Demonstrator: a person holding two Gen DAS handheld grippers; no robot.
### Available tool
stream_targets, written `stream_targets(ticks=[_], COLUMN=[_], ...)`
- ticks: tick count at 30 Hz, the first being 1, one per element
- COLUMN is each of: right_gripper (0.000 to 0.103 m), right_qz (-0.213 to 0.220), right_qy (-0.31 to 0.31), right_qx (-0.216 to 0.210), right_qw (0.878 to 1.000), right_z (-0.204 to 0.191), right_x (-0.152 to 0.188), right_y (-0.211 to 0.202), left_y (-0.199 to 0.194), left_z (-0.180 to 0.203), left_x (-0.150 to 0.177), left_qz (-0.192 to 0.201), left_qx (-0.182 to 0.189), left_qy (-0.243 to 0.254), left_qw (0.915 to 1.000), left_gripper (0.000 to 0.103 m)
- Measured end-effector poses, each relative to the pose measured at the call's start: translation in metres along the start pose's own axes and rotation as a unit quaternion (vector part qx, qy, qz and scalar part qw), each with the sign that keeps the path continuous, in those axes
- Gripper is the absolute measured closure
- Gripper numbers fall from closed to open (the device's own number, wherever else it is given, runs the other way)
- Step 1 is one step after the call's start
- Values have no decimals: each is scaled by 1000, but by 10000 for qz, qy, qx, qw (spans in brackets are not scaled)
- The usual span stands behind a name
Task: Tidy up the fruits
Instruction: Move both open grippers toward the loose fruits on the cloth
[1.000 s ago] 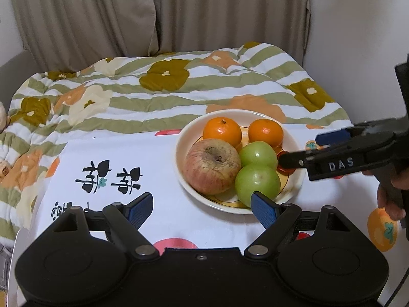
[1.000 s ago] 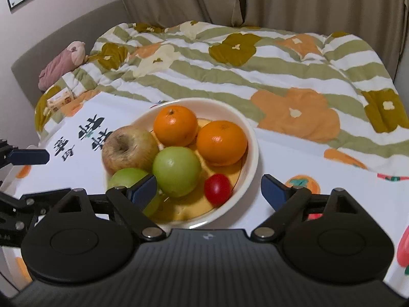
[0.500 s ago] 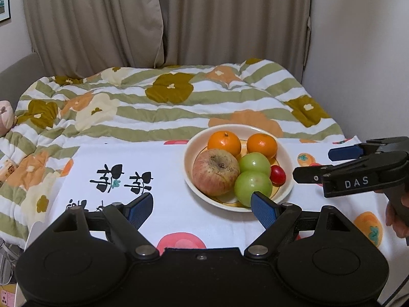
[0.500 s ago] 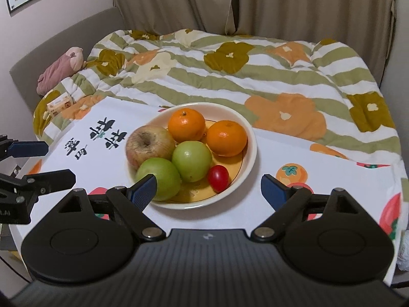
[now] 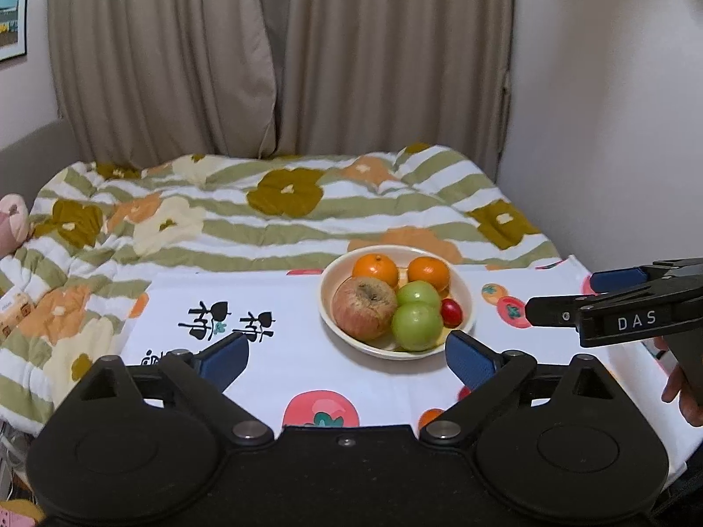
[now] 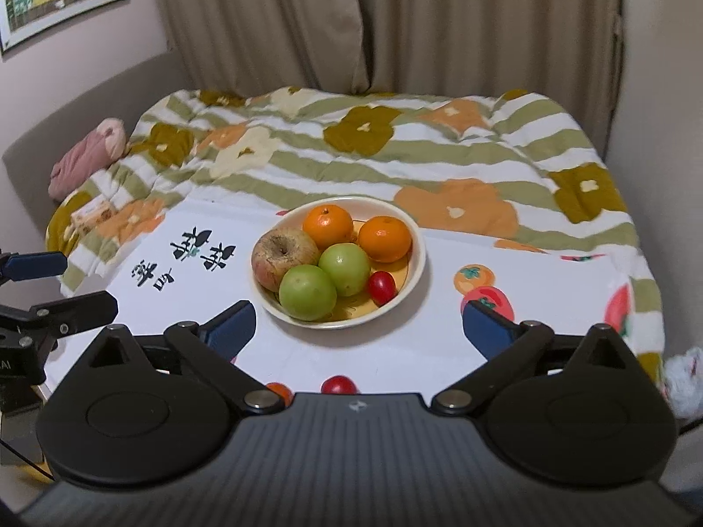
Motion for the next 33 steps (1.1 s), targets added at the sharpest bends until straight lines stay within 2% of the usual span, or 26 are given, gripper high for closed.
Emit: stream_targets(ticks=[6, 10, 17, 26, 33], right_gripper=[0, 0, 0, 0, 0], right_qz=[132, 74, 40, -108, -231], right_qy=[270, 341, 709, 1452, 1686], right_qx=[348, 623, 947, 1218, 1382], right_qw=[9989, 9974, 9930, 9818, 9757], right_z=[-7, -13, -20, -16, -9], right_x=[21, 38, 69, 107, 126], right_y=[-36, -53, -71, -68, -44], left_y=[-19, -27, -30, -3, 29], left_z=[2, 2, 8, 29, 50], left_x=[10, 17, 27, 47, 60], left_qz=[111, 162, 157, -94, -277], left_qx=[245, 469, 930, 1605, 1939], left_qy=[242, 369, 879, 1804, 2243], left_qw=[9993, 9981, 9917, 9704, 9546], left_gripper=[4, 4, 4, 5, 13])
Point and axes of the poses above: each gripper's, at about its wrist camera, not at the fingertips, and y roughly the way its jaws point, z to its right, x to its underside, the point moved 1 cm from there along y, roughly the way its jaws point, and after that the axes turned 6 degrees about -z, right-handed, at the moved point
